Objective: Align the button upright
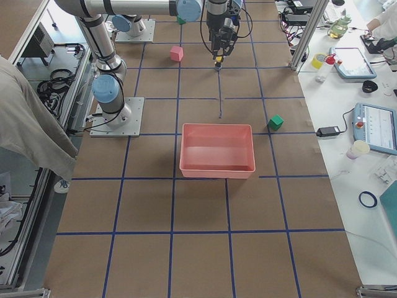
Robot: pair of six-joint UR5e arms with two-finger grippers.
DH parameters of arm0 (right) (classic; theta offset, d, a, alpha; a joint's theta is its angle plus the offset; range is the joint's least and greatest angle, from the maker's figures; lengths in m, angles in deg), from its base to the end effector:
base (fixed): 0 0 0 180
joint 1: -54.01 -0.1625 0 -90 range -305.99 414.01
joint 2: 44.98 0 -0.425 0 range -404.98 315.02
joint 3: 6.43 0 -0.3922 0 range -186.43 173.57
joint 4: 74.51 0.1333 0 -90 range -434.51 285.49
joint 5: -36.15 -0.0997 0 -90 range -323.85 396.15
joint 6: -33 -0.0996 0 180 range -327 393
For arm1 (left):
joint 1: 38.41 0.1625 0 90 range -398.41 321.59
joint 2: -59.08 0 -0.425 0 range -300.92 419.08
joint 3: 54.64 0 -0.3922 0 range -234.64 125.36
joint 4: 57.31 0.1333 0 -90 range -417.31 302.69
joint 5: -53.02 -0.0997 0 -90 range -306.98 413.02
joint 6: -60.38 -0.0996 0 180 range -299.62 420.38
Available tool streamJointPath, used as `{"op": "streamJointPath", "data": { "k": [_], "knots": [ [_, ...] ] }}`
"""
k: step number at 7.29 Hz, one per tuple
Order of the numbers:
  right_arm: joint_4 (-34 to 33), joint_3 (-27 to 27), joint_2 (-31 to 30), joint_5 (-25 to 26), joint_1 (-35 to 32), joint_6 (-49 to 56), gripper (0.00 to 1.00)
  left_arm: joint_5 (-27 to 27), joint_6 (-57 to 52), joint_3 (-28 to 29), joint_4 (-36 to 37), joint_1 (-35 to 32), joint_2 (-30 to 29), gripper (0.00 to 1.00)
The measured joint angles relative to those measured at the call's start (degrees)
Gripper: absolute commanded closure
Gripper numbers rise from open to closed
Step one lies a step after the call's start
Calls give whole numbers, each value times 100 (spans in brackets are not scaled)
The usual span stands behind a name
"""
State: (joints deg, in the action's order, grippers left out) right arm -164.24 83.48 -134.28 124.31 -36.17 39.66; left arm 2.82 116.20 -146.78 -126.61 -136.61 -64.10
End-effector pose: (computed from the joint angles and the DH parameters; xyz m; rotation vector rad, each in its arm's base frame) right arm 0.1381 -0.4951 0.4822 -0.1851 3.1031 0.0210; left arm -0.2849 -0.5952 0.1923 1.1492 -2.3081 -0.7744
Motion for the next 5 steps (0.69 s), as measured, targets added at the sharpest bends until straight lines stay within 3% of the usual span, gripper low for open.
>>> {"op": "streamJointPath", "data": {
  "k": [2,5],
  "knots": [
    [-4,0,0,0,0,4,0,-468,-231,103,16,11,224,0],
    [-19,7,-1,0,0,15,0,-1495,-722,378,-539,-6,1215,0]
  ]
}}
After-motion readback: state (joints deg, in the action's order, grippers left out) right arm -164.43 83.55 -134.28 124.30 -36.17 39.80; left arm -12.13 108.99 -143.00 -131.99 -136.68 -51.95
